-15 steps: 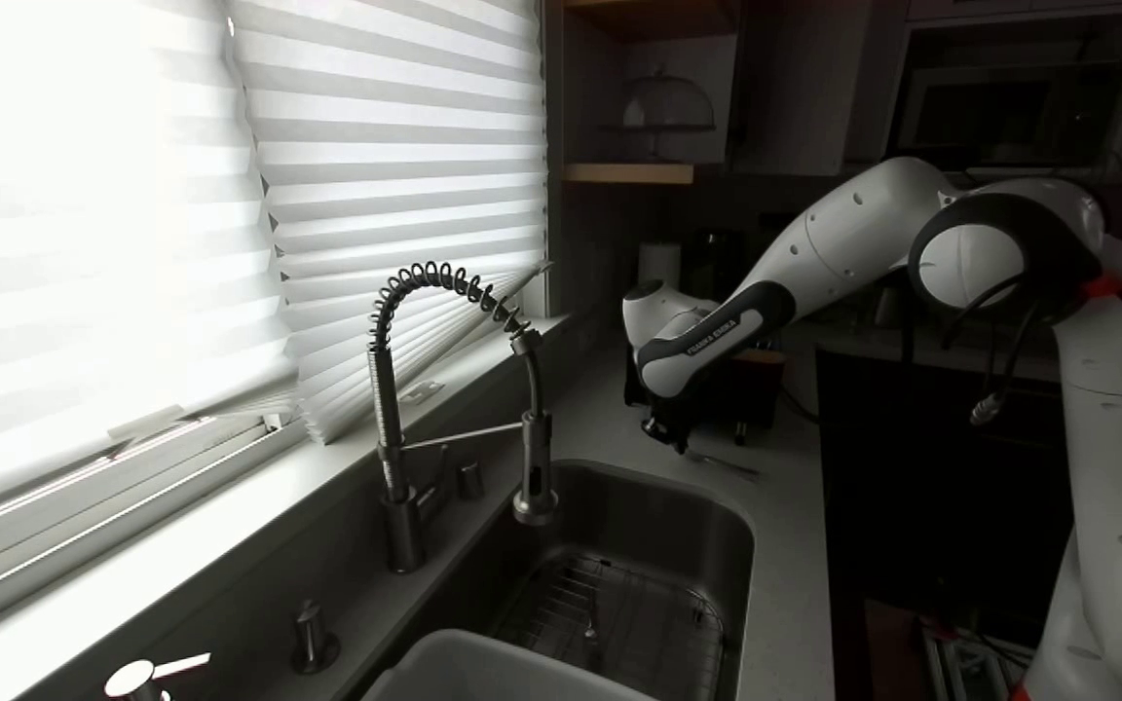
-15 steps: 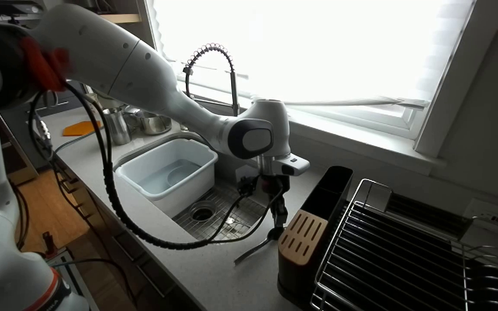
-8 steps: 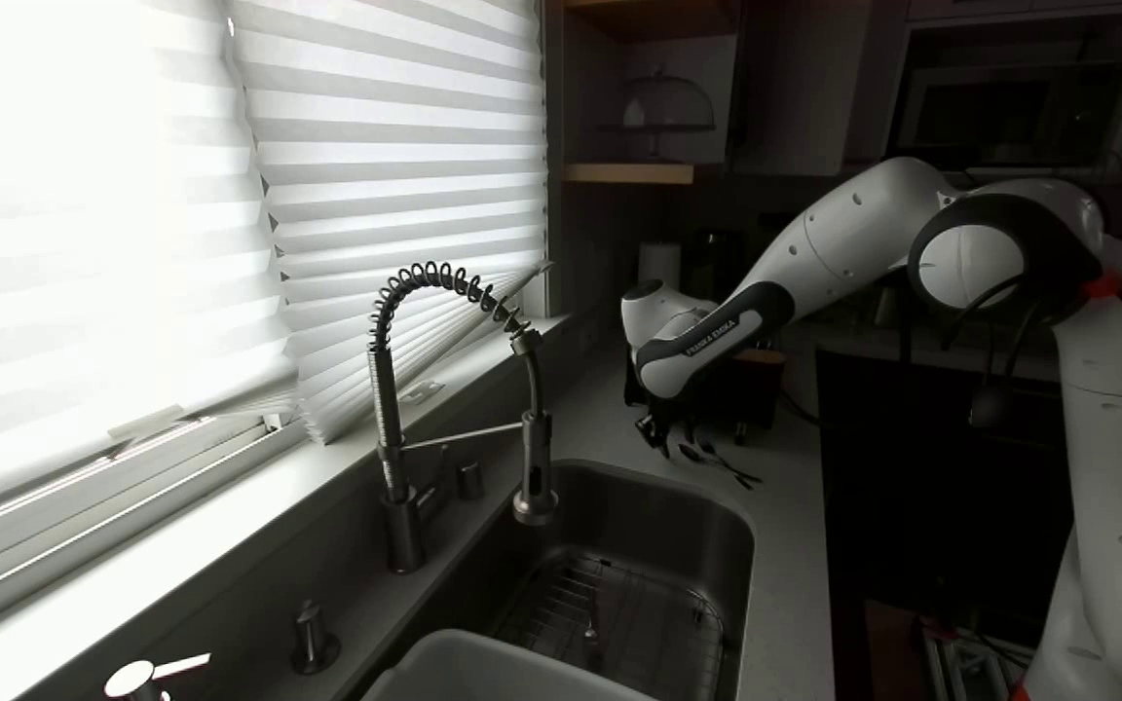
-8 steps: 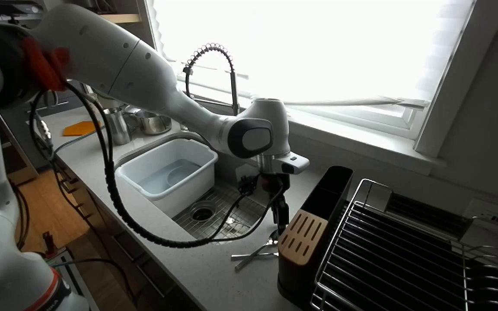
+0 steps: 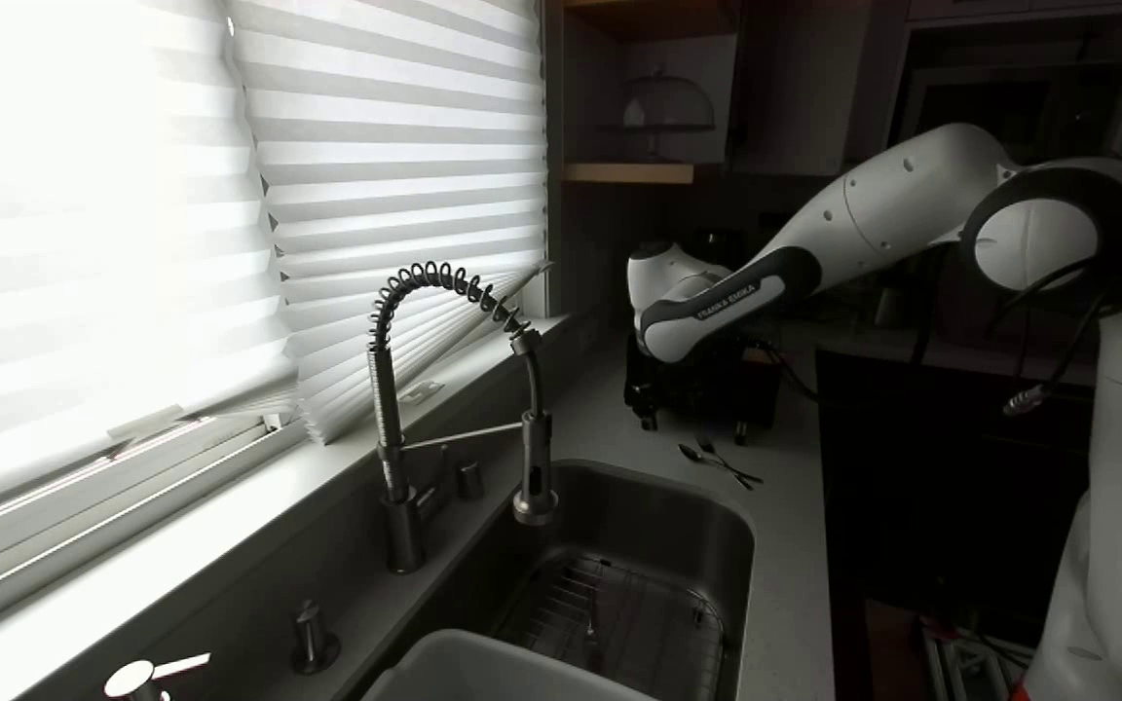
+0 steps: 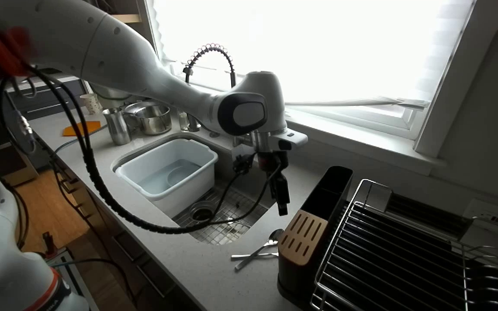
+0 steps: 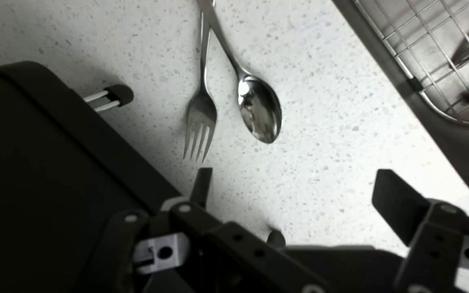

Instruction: Remove the fork and spoon from the drying rack and put it on the counter

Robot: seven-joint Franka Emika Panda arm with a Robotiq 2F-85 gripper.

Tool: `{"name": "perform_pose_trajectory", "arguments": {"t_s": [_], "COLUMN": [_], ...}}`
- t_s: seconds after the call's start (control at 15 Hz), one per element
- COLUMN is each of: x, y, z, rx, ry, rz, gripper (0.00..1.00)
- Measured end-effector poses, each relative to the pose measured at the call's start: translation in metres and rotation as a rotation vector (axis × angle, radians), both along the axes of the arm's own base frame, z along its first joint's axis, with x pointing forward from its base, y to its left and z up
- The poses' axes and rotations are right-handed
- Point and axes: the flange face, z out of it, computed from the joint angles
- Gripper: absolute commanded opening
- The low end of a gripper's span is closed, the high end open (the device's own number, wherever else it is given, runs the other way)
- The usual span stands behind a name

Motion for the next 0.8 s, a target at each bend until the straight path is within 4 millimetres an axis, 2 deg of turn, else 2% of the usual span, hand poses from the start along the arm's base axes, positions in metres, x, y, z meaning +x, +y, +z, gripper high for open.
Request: {"name": "perform_pose_trajectory", "arguments": {"t_s": [0.33, 0.6, 0.8], "x": [-0.027, -0.052, -0.070], "y": [0.010, 0.011, 0.011], "z": [0.081, 0.144, 0.176], "rx": [-0.014, -0.088, -0.118], "ry": [-0.051, -0.113, -0.150], "rz": [-0.016, 0.018, 0.046], "gripper": [1.00, 1.00, 1.00]}}
